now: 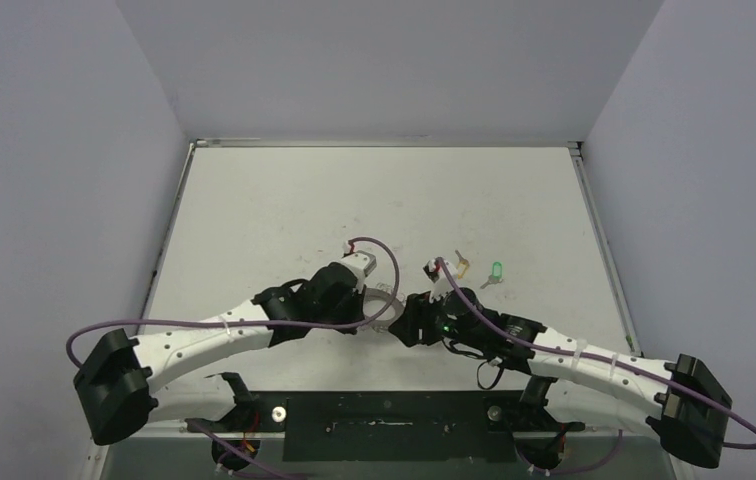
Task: Put the keys on the keyring
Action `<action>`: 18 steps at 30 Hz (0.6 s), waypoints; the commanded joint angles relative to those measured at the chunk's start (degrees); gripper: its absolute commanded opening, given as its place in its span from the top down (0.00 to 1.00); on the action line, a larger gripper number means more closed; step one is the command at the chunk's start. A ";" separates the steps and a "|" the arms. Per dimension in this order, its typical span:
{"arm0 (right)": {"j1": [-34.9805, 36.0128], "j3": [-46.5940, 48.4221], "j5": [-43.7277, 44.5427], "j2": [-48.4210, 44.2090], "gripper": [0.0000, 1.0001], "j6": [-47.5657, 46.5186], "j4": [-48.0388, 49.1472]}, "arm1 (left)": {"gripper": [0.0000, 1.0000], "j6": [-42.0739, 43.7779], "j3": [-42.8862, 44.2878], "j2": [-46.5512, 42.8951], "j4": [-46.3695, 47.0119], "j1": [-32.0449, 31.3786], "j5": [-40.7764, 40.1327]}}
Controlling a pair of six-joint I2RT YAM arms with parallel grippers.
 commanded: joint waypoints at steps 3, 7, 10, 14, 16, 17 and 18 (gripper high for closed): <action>-0.40 2.50 0.68 -5.16 0.43 -14.26 4.87 | 1.00 8.57 -0.86 -11.82 2.25 -0.04 5.67; -0.19 1.85 -2.37 -8.87 0.42 -22.56 9.67 | 1.00 12.25 -4.43 -18.81 6.26 -0.04 9.53; -0.24 0.61 -5.16 -11.04 0.42 -27.61 13.66 | 1.00 13.75 -7.97 -23.51 10.71 -0.04 11.62; -0.18 -1.15 -12.22 -11.64 0.41 -32.82 19.52 | 1.00 15.27 -13.52 -28.06 17.11 -0.11 14.27; -0.16 -1.53 -15.12 -10.44 0.41 -33.82 22.16 | 1.00 15.30 -15.32 -29.59 19.30 -0.13 14.61; -0.10 -1.33 -16.30 -9.55 0.41 -34.20 22.78 | 1.00 15.24 -15.95 -30.27 19.98 -0.12 14.72; -0.16 -1.09 -17.28 -8.56 0.42 -34.74 23.03 | 1.00 15.22 -16.40 -30.71 20.58 -0.13 14.88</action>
